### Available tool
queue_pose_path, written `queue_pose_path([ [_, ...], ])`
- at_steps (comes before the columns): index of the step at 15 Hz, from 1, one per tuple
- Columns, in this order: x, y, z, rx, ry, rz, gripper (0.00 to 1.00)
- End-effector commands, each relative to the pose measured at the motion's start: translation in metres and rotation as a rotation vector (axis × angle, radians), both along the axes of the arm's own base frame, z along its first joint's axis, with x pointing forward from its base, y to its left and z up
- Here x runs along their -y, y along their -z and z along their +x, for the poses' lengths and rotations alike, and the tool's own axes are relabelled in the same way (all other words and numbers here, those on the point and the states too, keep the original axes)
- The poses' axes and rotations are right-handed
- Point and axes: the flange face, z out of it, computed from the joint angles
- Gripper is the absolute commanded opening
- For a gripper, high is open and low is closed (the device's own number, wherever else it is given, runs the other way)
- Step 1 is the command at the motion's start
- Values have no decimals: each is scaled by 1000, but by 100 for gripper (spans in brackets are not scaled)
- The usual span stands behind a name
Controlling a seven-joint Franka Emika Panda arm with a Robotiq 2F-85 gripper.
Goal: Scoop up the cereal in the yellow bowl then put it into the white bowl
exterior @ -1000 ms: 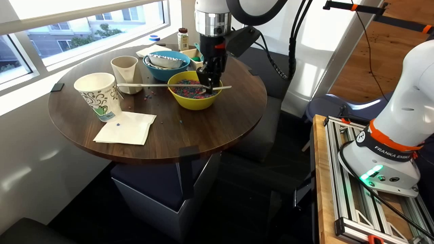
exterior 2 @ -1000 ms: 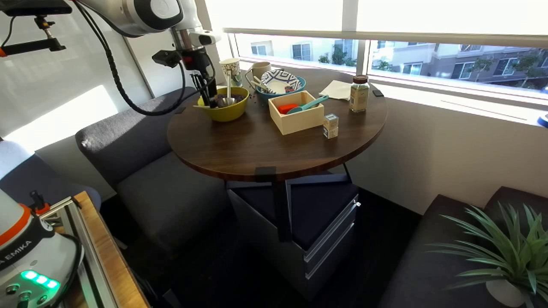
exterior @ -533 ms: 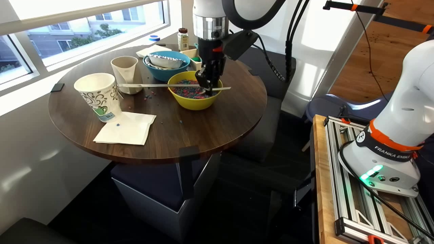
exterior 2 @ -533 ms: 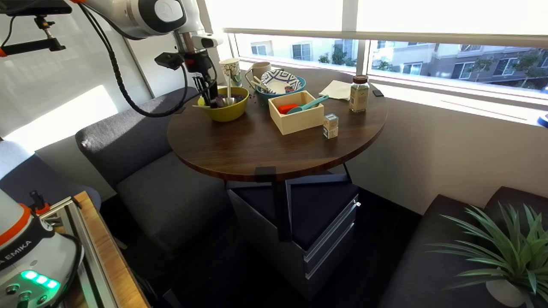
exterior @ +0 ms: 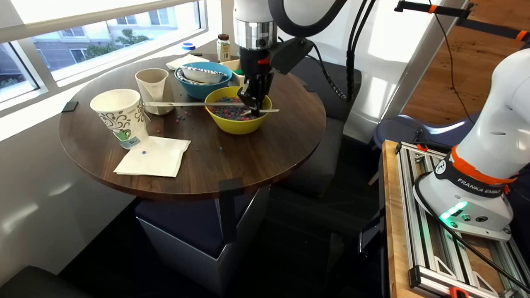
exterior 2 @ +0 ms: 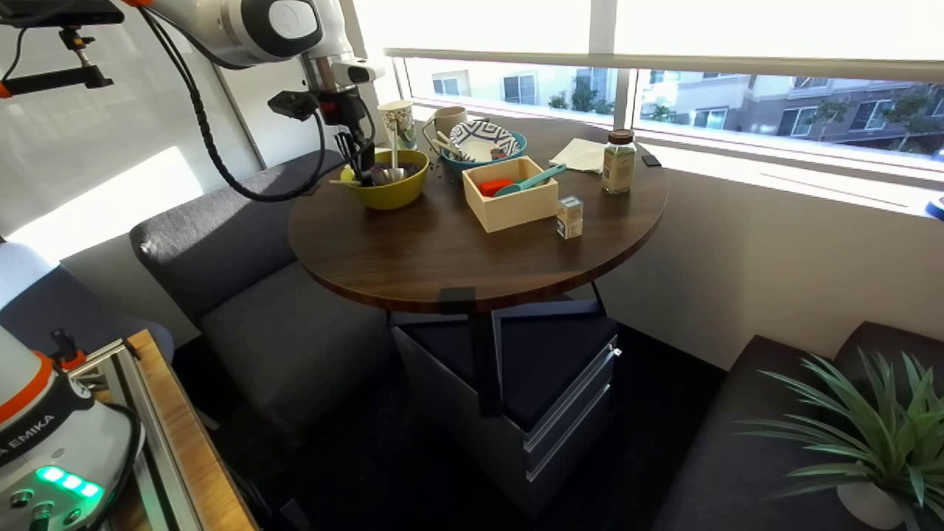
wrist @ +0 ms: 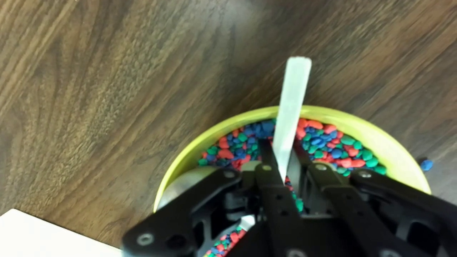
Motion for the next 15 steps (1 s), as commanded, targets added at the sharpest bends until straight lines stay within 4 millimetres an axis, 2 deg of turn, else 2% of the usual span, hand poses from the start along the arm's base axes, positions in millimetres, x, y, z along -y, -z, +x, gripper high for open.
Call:
queue_pose_path([
  [1, -3, 1, 0, -4, 17, 7, 3],
  [15, -5, -18, -4, -39, 44, 97, 4],
])
